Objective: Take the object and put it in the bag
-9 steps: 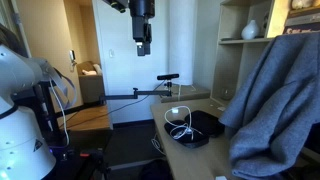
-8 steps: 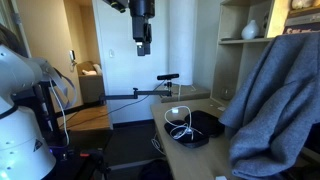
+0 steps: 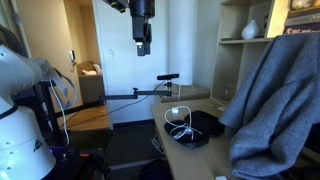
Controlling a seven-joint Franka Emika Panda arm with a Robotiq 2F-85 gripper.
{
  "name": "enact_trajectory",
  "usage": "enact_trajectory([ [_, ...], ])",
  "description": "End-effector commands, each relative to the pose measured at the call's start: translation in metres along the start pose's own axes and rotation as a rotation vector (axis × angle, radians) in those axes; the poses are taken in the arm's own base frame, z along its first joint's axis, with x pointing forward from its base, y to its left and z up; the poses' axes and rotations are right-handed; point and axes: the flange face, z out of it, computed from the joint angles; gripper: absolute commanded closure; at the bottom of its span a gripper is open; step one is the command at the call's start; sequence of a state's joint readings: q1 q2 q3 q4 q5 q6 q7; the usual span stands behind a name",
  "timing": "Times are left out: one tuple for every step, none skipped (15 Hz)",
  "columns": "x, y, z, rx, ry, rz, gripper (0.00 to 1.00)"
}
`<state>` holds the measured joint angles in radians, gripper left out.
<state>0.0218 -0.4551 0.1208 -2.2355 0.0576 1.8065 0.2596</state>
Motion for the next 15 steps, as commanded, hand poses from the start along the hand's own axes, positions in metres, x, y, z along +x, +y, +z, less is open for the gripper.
enact_trajectory([
  [0.000,0.000,0.000,0.000,-0.001,0.000,0.00],
  [0.000,0.000,0.000,0.000,-0.001,0.000,0.00],
  [0.000,0.000,0.000,0.000,-0.001,0.000,0.00],
  [0.000,0.000,0.000,0.000,-0.001,0.000,0.00],
  [0.001,-0.002,0.000,-0.012,0.008,0.006,0.00],
  [0.005,-0.002,0.001,-0.017,0.004,0.007,0.00],
  [0.008,-0.001,0.000,-0.014,0.007,0.011,0.00],
  [0.013,0.001,0.001,-0.017,0.003,0.023,0.00],
  [0.019,0.004,0.001,-0.013,-0.005,0.032,0.00],
  [0.025,0.007,0.002,-0.014,-0.007,0.047,0.00],
  [0.032,0.011,0.002,-0.009,-0.013,0.052,0.00],
  [0.039,0.015,0.003,-0.004,-0.017,0.062,0.00],
  [0.046,0.019,0.005,0.002,-0.020,0.073,0.00],
  [0.054,0.024,0.007,0.004,-0.031,0.082,0.00],
  [0.062,0.028,0.009,0.009,-0.031,0.090,0.00],
])
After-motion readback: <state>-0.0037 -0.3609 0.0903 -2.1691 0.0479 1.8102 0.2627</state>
